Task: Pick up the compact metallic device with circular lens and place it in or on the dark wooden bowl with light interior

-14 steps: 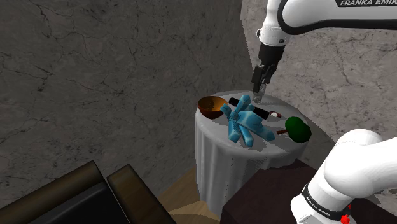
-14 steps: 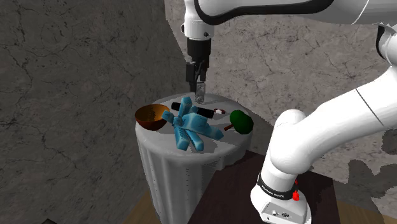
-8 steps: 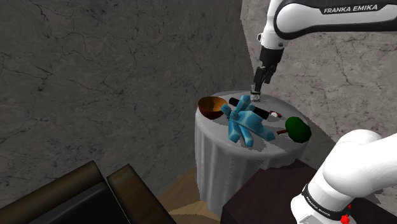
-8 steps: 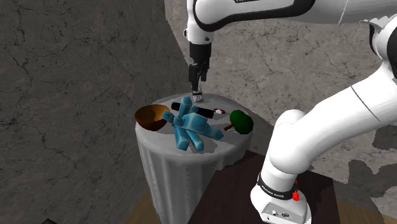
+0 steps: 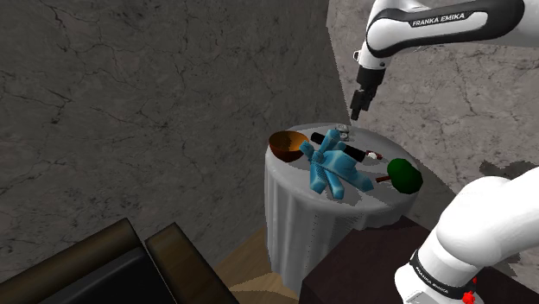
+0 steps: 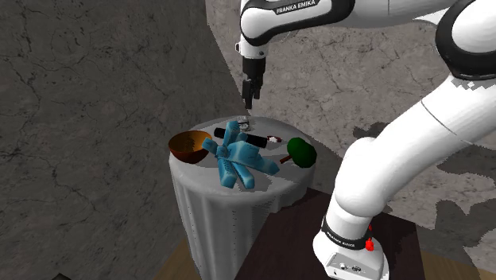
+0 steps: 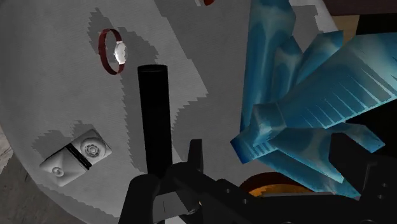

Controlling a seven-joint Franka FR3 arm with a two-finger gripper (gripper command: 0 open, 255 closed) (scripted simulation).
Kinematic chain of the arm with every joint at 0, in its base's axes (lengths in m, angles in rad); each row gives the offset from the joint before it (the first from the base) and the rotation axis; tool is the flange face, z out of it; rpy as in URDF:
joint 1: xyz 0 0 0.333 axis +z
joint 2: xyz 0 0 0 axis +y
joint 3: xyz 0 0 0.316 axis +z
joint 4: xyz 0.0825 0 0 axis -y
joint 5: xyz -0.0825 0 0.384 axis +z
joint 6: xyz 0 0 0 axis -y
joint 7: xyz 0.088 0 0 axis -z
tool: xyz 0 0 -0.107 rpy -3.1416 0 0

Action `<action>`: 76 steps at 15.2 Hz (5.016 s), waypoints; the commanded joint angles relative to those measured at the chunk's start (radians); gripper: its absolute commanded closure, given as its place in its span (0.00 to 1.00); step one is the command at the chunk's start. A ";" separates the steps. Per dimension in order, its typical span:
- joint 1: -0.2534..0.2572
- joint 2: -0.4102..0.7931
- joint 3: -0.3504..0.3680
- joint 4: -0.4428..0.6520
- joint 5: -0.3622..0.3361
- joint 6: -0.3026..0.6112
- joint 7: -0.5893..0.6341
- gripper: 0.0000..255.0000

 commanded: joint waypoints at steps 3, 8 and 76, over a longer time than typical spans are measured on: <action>-0.012 0.112 -0.080 0.056 -0.003 0.059 -0.103 0.00; -0.022 0.274 -0.171 0.158 0.031 0.114 -0.236 0.00; -0.209 1.390 -0.316 1.063 0.573 0.132 0.202 1.00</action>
